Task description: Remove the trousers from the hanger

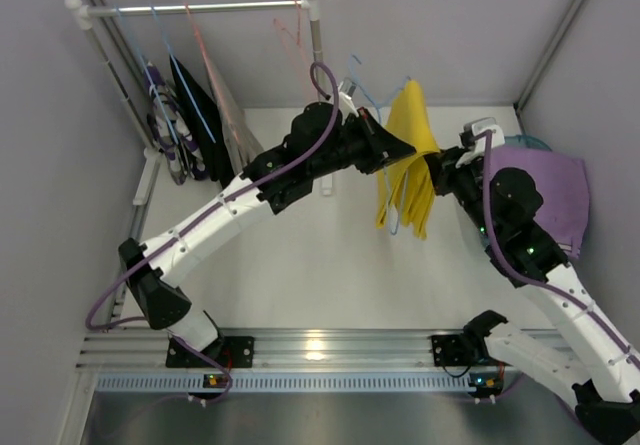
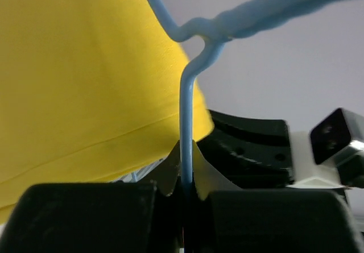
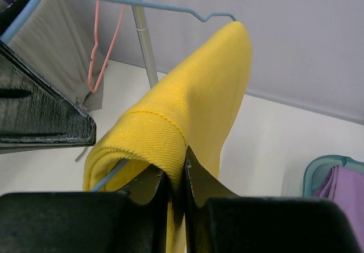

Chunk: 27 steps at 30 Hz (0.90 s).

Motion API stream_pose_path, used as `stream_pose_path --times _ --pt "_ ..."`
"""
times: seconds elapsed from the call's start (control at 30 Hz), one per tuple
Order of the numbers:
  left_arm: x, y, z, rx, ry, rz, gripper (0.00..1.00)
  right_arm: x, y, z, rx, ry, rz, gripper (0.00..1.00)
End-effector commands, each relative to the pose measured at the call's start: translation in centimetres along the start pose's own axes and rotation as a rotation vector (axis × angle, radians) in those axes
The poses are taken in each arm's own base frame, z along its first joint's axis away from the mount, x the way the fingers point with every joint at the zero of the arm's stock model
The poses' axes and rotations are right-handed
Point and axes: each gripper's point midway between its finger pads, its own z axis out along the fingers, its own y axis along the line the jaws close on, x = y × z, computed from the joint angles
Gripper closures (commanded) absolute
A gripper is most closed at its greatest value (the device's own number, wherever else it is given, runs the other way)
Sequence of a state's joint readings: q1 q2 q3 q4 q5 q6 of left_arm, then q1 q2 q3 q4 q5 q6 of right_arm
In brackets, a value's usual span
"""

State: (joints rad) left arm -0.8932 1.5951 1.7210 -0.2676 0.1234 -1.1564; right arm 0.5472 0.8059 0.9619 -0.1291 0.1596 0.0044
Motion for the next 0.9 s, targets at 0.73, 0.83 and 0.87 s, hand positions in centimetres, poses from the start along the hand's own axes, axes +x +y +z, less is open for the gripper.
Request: stream_pose_path --times 0.73,0.83,0.87 --pt "2.3 13.3 2.2 -0.222 0.127 0.091 1.0 -22.5 -4.5 -12.8 0.121 -0.59 0.162 1.0" --pt "3.3 13.9 2.0 -0.236 0.15 0.114 1.0 -24.2 -5.8 -14.4 0.19 -0.641 0.159 1.0" --pt "3.7 13.9 1.9 -0.237 0.162 0.133 1.0 -24.8 -6.3 -15.1 0.219 -0.659 0.153 1.0"
